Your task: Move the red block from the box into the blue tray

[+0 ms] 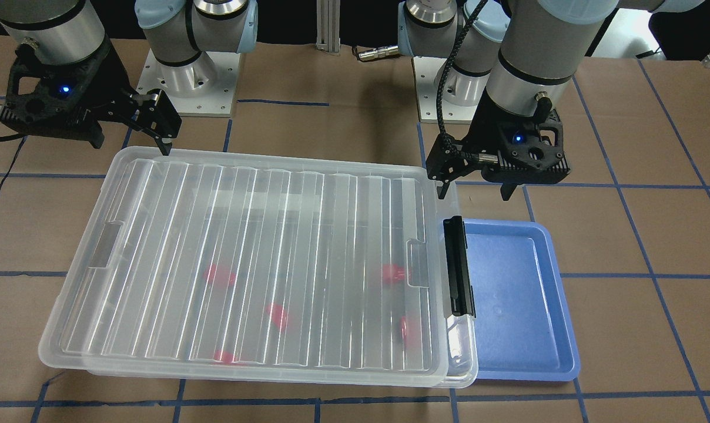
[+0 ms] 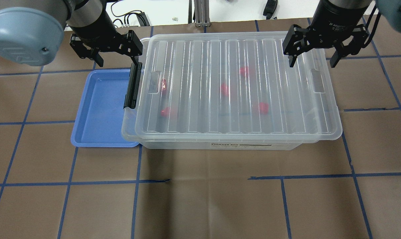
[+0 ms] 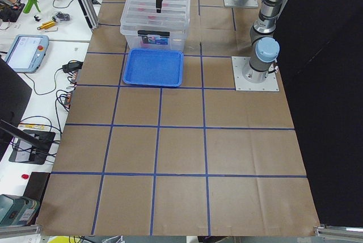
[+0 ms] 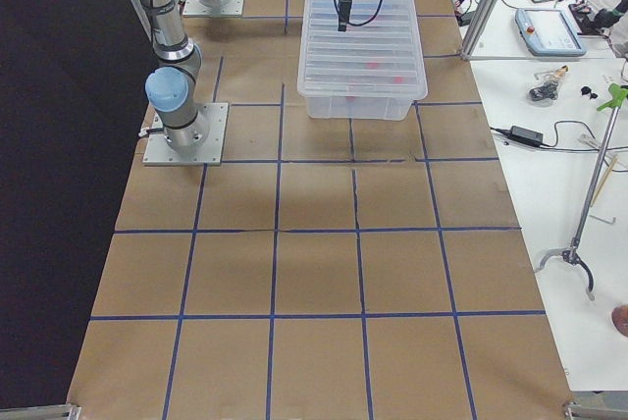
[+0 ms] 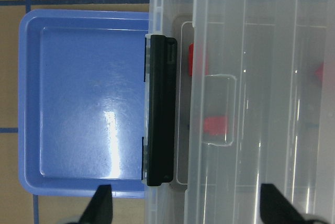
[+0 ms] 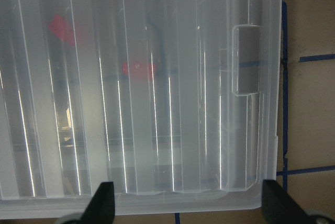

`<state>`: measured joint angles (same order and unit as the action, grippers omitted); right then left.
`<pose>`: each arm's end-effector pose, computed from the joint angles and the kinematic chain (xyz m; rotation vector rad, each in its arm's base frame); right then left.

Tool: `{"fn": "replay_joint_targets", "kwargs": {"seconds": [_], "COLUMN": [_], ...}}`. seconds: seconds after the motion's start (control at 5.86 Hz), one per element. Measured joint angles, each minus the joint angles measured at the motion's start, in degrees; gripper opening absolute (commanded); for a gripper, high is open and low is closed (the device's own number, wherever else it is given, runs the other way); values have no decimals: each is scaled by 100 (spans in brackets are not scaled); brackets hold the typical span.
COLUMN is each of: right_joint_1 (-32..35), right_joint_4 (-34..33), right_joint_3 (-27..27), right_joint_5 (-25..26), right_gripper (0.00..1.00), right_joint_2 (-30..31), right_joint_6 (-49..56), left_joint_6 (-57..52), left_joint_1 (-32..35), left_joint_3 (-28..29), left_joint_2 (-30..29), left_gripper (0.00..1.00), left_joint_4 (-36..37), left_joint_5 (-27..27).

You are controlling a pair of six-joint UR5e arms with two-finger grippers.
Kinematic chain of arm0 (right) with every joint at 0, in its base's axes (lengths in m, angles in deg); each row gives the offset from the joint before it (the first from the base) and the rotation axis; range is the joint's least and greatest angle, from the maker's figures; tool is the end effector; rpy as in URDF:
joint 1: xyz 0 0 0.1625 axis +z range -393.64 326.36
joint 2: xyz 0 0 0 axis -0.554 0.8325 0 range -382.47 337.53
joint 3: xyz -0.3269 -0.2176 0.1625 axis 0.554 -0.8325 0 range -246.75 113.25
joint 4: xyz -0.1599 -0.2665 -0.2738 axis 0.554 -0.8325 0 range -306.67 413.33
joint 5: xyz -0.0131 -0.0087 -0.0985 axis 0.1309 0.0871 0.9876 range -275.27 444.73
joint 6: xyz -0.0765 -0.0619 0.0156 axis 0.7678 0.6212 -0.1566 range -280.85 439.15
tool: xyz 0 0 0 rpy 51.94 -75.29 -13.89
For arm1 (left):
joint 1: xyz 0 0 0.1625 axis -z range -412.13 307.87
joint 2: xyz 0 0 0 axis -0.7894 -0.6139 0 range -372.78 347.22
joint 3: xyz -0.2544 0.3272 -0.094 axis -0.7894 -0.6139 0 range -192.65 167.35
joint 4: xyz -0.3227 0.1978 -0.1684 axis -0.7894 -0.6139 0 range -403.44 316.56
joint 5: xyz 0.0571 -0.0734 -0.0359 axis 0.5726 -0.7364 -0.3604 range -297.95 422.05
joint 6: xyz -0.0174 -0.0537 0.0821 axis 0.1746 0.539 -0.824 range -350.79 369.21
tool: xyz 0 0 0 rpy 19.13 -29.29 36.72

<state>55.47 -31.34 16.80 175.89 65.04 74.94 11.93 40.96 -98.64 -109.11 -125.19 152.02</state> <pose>0.1234 -0.5089 0.5122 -0.1386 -3.1175 -0.0366 -0.1626 -0.5402 0.4802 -0.0102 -3.1316 0.1622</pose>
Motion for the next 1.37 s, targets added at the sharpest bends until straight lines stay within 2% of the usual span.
{"fn": "replay_joint_targets", "kwargs": {"seconds": [0.85,1.37], "right_joint_1": [-123,-1098], "right_joint_4": [-56,-181], "right_joint_3": [26,201], "right_joint_5": [57,47], "right_gripper": [100,100], "right_joint_2": [-40,-173], "right_joint_6": [207,1398], "left_joint_6": [0,0], "left_joint_1": [-1,-5], "left_joint_3": [-14,-18], "left_joint_2": [0,0], "left_gripper": [98,98], "left_joint_4": [18,18], "left_joint_5": [2,2]}}
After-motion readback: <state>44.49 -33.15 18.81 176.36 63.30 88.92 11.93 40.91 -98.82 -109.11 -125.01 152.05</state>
